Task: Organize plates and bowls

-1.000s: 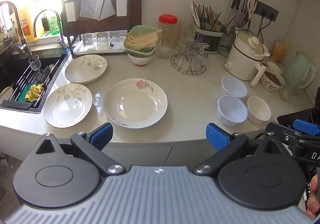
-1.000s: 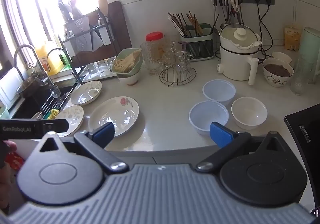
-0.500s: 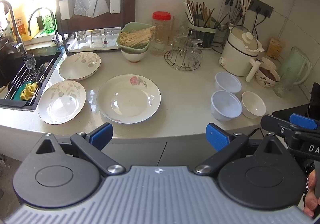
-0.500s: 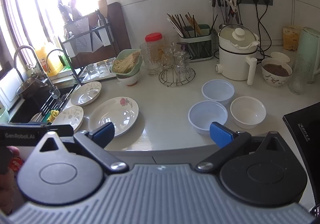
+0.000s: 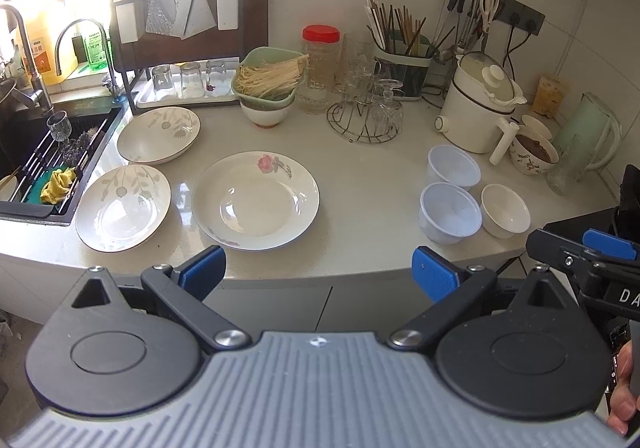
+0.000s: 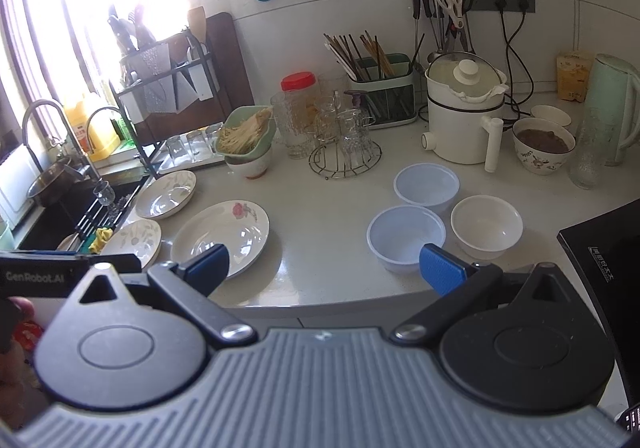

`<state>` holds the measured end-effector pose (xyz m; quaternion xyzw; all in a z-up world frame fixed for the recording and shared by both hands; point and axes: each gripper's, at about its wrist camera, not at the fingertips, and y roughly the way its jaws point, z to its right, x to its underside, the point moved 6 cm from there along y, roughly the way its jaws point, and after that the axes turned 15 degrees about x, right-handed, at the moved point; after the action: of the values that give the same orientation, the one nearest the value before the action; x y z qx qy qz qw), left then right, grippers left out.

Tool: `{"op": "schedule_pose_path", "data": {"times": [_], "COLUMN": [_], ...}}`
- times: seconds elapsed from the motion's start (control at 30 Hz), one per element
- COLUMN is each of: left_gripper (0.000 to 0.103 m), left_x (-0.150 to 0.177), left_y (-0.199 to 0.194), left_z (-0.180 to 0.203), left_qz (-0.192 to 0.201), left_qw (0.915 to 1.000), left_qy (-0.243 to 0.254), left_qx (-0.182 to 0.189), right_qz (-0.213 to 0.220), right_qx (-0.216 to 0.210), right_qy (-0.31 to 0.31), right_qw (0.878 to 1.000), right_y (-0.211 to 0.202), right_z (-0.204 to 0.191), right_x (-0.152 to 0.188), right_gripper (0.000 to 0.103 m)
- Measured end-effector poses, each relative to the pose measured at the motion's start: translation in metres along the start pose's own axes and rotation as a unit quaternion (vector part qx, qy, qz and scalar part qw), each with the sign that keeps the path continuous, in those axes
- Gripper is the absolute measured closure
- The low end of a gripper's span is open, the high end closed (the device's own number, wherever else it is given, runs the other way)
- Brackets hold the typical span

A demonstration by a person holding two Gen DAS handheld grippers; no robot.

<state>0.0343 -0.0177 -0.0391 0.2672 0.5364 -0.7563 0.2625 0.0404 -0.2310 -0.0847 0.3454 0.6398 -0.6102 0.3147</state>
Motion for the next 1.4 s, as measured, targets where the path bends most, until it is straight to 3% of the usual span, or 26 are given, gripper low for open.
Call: {"op": "schedule_pose_path", "data": {"times": [1.4], "left_gripper": [0.002], "left_x": [0.0052], "left_y": [-0.0025], "left_z": [-0.0039], "left_qz": [0.004], "left_qw": [1.0], "left_qy": [-0.005], "left_qx": [0.0], "right_qz": [-0.002], "right_qx": [0.014], "right_qy": [0.006], "right_qw": [1.0], "right_y": [-0.0078], "right_z": [-0.0007], "right_x": [0.0057], "right_gripper": [0.0]}}
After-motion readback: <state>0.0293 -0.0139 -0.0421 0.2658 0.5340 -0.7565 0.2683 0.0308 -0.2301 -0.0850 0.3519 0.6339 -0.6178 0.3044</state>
